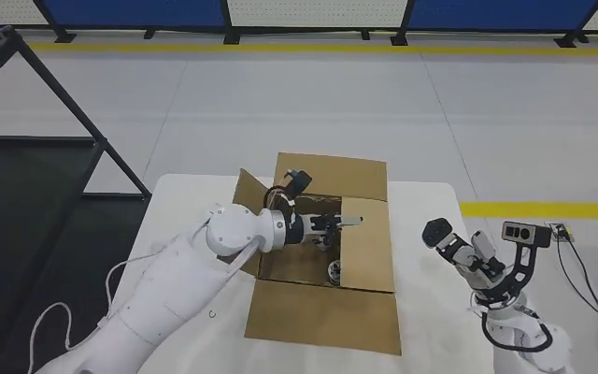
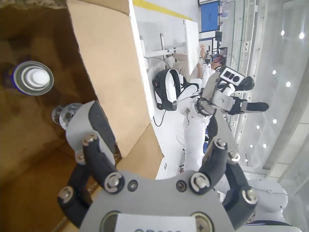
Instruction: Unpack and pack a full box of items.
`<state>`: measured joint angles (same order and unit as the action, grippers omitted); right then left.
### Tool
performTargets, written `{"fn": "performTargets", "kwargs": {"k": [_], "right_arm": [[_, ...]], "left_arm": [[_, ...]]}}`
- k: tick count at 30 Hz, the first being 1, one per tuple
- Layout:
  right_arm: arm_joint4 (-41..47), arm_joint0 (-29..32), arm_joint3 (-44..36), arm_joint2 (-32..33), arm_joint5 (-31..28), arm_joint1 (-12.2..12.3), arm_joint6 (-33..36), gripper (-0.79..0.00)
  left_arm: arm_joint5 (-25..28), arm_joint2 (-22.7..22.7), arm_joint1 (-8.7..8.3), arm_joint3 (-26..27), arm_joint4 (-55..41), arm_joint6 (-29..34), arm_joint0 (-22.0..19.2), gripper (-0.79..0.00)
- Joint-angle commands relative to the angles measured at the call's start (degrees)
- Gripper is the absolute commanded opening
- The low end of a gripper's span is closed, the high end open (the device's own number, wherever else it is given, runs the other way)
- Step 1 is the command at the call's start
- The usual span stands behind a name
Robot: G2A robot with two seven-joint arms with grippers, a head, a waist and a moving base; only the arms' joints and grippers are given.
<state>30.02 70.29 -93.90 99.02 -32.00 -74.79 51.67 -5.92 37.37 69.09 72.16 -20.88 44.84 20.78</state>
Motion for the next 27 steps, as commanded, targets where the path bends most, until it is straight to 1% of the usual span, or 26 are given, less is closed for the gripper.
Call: {"fn": "performTargets", "kwargs": {"k": [1,8,16,21,27], "right_arm": [[0.04,0.15,-0.46,-0.23,0.01,0.13,0.10,0.000],[-0.68,-0.29,-0.43,-1.53,0.49,0.53,0.19,0.000],[-0.94,-0.29,-0.16,-2.69,0.15,0.89,-0.85,0.000],[-1.20,0.52,-1.03,-3.01,-0.05,1.11,-1.73,0.000],[-2.11,1.43,-2.31,-3.58,-0.59,1.38,-2.31,0.000]], "left_arm": [[0.71,-1.34,0.90,-2.54,0.20,0.07,-0.34,0.000],[3.12,-3.57,3.64,-8.02,-1.04,-0.70,-1.07,0.000],[6.89,-4.23,6.13,-11.06,-2.28,-1.62,-1.41,0.000],[8.39,-3.20,6.56,-10.75,-1.66,-1.32,-1.16,0.000],[9.13,-0.62,6.17,-6.81,-0.15,-1.75,-0.04,0.000]]}}
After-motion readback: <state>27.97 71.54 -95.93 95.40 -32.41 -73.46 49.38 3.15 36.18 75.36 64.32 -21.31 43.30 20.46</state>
